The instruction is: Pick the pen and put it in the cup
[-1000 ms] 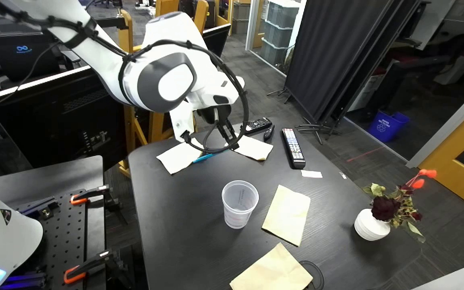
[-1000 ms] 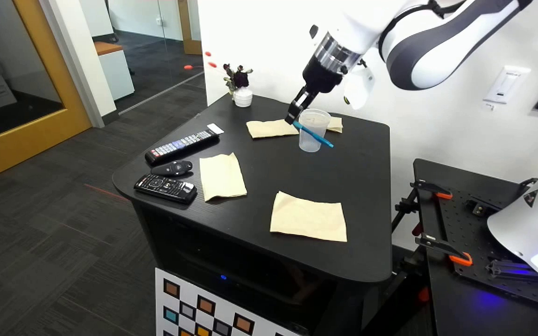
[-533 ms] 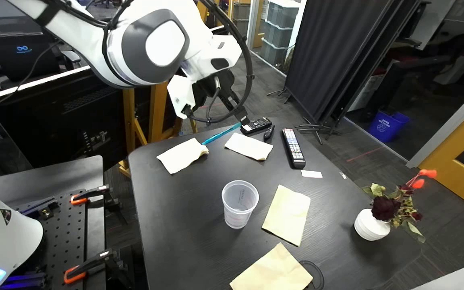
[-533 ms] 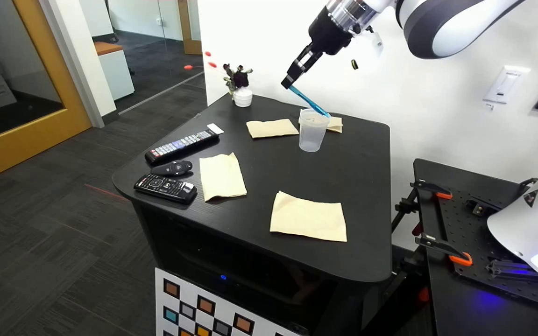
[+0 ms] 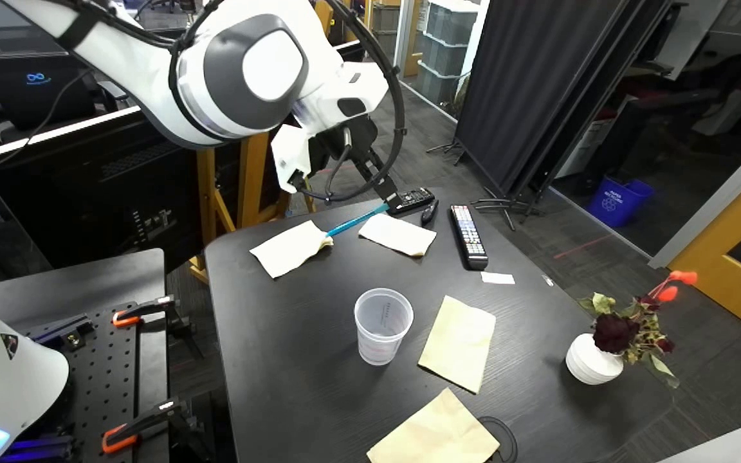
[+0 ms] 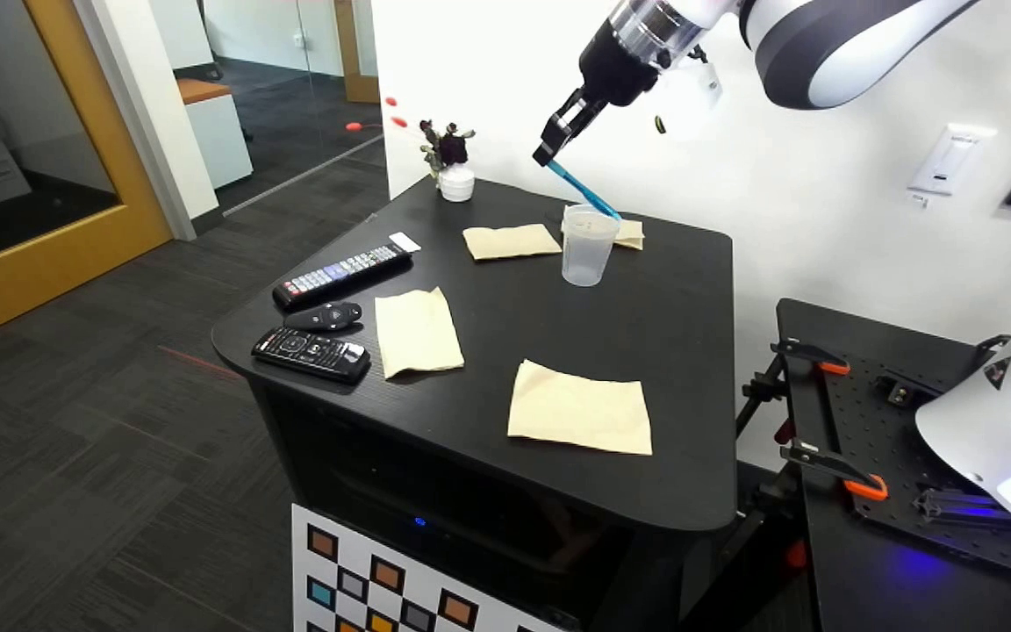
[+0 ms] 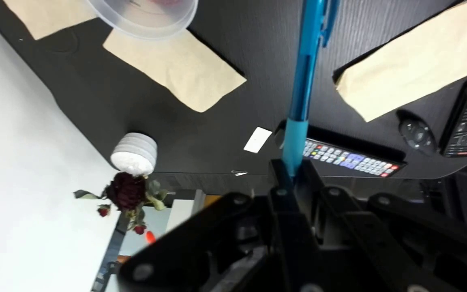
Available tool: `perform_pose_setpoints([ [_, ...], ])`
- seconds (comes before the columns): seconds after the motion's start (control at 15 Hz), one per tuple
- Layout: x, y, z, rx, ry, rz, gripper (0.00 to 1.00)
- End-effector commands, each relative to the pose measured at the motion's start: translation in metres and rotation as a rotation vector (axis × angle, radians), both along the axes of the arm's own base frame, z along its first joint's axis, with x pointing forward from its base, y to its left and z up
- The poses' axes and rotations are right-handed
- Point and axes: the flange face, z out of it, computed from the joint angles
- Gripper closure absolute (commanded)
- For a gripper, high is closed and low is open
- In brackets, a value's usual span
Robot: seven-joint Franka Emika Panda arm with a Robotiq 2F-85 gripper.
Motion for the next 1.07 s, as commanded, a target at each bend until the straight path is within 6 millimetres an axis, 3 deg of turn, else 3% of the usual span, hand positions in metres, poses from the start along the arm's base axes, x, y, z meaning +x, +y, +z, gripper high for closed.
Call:
perform_pose_setpoints([
  [0.0, 0.01, -0.01, 0.016, -0.048, -0.038, -0.185, 0.97],
  [1.0, -0.009, 0.032, -0.009, -0.334, -0.195, -0.731, 0.97],
])
